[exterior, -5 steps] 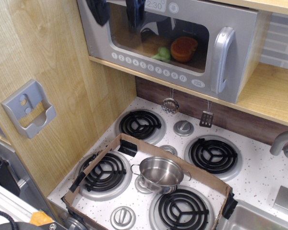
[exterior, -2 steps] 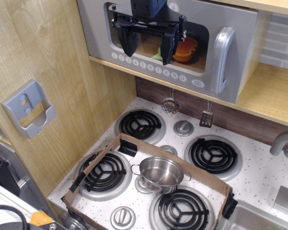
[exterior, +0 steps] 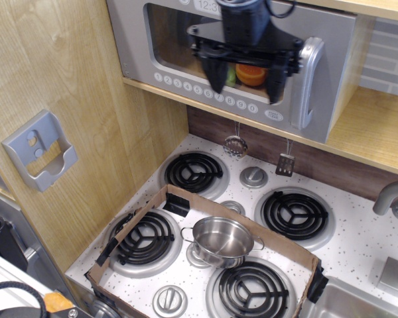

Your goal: Open microwave

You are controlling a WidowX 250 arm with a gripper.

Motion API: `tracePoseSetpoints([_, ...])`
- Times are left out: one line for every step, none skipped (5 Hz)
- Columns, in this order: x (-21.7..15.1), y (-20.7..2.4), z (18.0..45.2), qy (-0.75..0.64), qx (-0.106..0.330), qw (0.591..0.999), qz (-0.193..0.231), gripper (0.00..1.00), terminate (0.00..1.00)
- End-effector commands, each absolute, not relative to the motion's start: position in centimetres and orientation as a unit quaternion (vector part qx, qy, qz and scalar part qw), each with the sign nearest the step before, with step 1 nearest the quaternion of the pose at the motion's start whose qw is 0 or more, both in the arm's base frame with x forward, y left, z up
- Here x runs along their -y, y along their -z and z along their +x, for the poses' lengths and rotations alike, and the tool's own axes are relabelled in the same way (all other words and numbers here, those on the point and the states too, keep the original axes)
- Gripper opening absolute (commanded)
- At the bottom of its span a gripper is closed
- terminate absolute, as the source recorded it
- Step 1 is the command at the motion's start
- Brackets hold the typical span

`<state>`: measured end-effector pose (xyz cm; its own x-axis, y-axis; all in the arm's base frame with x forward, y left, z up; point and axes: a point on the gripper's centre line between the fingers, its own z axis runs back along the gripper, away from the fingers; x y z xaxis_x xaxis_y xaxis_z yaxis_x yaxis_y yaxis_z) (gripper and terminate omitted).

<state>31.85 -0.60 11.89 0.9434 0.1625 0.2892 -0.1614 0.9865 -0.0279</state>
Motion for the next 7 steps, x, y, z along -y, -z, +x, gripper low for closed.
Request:
tracePoseSetpoints([2.0, -11.8, 33.6, -0.009, 0.169, 0.986, -0.01, 1.0, 0.0])
tracePoseSetpoints([2.2, -11.4, 34.0, 0.02, 0.174, 0.984, -0.01, 1.0, 0.0])
tracePoseSetpoints([2.8, -11.1, 33.8, 0.022, 0.178, 0.984, -0.006, 1.0, 0.0])
tracePoseSetpoints([3.7, -11.4, 34.3, 0.026, 0.176, 0.984, 0.0, 1.0, 0.0])
tracePoseSetpoints([4.5, -11.6, 35.0, 0.025, 0.177, 0.984, -0.005, 1.0, 0.0])
tracePoseSetpoints([4.7, -11.7, 35.5, 0.032, 0.178, 0.983, -0.006, 1.0, 0.0])
tracePoseSetpoints([4.1, -11.6, 36.2, 0.044, 0.178, 0.983, -0.004, 1.0, 0.0])
